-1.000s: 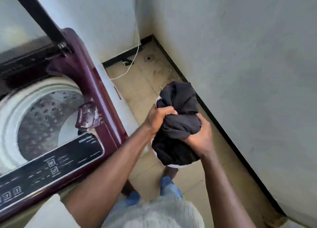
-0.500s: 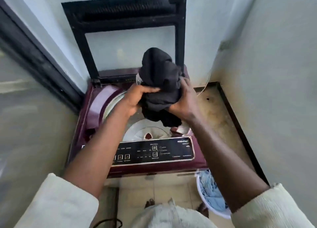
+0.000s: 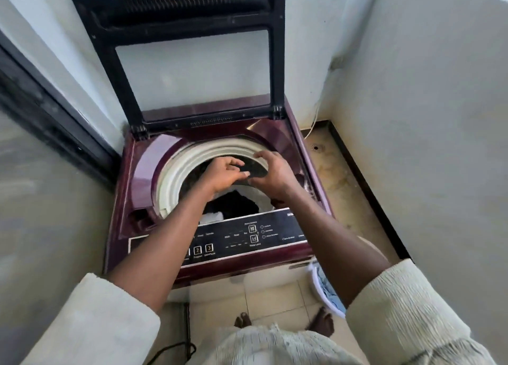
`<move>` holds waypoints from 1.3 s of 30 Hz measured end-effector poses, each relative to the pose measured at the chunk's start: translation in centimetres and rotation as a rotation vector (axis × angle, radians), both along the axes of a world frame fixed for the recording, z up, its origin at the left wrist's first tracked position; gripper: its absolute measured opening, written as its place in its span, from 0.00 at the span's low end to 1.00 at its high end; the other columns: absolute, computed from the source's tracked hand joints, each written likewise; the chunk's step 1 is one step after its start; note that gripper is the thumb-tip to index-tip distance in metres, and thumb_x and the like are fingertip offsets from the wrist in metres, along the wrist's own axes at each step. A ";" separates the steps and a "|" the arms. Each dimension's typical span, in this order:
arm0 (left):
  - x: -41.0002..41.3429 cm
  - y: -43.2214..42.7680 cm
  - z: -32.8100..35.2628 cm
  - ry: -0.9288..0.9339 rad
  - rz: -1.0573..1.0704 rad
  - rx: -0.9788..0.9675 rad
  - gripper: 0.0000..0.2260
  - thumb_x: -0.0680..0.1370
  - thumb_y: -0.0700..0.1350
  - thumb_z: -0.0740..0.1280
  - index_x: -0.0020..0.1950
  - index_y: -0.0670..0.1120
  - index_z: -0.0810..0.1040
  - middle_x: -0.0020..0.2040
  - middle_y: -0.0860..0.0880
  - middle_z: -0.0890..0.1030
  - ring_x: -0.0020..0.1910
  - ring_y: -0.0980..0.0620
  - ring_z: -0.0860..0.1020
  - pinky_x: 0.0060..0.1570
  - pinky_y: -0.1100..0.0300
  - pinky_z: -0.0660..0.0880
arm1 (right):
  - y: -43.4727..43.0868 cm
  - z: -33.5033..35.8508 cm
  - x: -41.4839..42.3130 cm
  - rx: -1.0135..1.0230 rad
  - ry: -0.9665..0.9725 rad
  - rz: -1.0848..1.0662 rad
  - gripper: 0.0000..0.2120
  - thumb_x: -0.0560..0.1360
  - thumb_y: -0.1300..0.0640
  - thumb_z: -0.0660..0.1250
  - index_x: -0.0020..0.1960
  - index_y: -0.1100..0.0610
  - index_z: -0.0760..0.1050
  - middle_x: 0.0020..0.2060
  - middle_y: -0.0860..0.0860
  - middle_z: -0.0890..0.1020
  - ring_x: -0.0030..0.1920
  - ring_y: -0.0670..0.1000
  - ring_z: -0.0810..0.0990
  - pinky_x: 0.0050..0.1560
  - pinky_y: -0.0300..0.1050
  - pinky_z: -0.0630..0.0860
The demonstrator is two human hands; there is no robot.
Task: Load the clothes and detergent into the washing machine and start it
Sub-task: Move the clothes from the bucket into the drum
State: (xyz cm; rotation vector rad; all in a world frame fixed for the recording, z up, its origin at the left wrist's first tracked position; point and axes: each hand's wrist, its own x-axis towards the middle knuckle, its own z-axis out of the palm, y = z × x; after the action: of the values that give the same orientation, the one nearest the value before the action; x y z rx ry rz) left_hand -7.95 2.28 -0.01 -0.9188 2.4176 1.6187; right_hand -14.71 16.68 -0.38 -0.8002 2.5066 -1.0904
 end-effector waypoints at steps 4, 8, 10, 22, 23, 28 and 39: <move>-4.7 6.6 0.4 0.124 -0.163 0.009 0.07 0.73 0.40 0.73 0.49 0.47 0.79 0.45 0.46 0.81 0.44 0.51 0.78 0.50 0.55 0.76 | 6.2 1.7 -2.0 -0.009 0.002 -0.137 0.14 0.67 0.57 0.73 0.52 0.59 0.81 0.50 0.57 0.81 0.52 0.54 0.79 0.46 0.40 0.71; -8.7 15.9 0.6 0.188 -0.324 0.041 0.07 0.72 0.41 0.73 0.47 0.50 0.79 0.47 0.48 0.82 0.47 0.50 0.81 0.51 0.55 0.79 | 15.7 0.8 -4.0 0.005 -0.061 -0.371 0.13 0.69 0.55 0.73 0.52 0.57 0.81 0.54 0.54 0.81 0.51 0.53 0.80 0.46 0.42 0.73; -9.9 21.5 -0.2 0.181 -0.429 0.066 0.07 0.73 0.45 0.72 0.48 0.54 0.78 0.47 0.52 0.81 0.48 0.55 0.80 0.46 0.61 0.78 | 20.7 -1.1 -4.6 0.038 -0.154 -0.455 0.16 0.70 0.53 0.73 0.56 0.57 0.80 0.53 0.55 0.83 0.50 0.54 0.81 0.48 0.46 0.76; -12.6 38.9 -26.5 -0.436 -0.183 0.510 0.17 0.79 0.43 0.65 0.67 0.42 0.73 0.64 0.46 0.77 0.61 0.51 0.74 0.61 0.59 0.69 | 37.4 -26.9 -4.2 0.184 -0.620 -0.684 0.23 0.69 0.61 0.71 0.63 0.61 0.74 0.56 0.56 0.81 0.57 0.55 0.79 0.52 0.36 0.69; -12.8 39.7 -29.4 -0.468 -0.126 0.536 0.18 0.80 0.43 0.65 0.69 0.42 0.71 0.66 0.46 0.75 0.63 0.50 0.74 0.64 0.57 0.68 | 37.9 -30.0 -4.3 0.206 -0.664 -0.667 0.26 0.69 0.60 0.72 0.65 0.61 0.71 0.60 0.57 0.80 0.61 0.57 0.77 0.58 0.41 0.71; -12.7 41.5 -42.6 -0.471 0.120 0.588 0.16 0.81 0.38 0.61 0.68 0.38 0.71 0.66 0.38 0.76 0.62 0.44 0.76 0.62 0.54 0.72 | 38.9 -45.9 -6.6 0.402 -0.689 -0.494 0.42 0.68 0.49 0.75 0.75 0.55 0.59 0.75 0.57 0.62 0.73 0.58 0.63 0.69 0.55 0.66; -8.4 38.7 -55.3 -0.474 0.113 0.421 0.12 0.77 0.47 0.67 0.58 0.59 0.71 0.48 0.69 0.78 0.42 0.75 0.77 0.49 0.65 0.69 | 36.8 -63.8 -7.3 0.583 -0.367 -0.307 0.22 0.61 0.51 0.75 0.54 0.53 0.79 0.55 0.55 0.80 0.64 0.58 0.69 0.61 0.57 0.63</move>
State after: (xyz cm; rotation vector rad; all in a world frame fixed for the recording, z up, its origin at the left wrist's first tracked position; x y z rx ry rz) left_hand -16.36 40.96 -55.29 -1.2015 1.6628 1.6218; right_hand -22.04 53.52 -64.19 -0.0490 2.4587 -0.4638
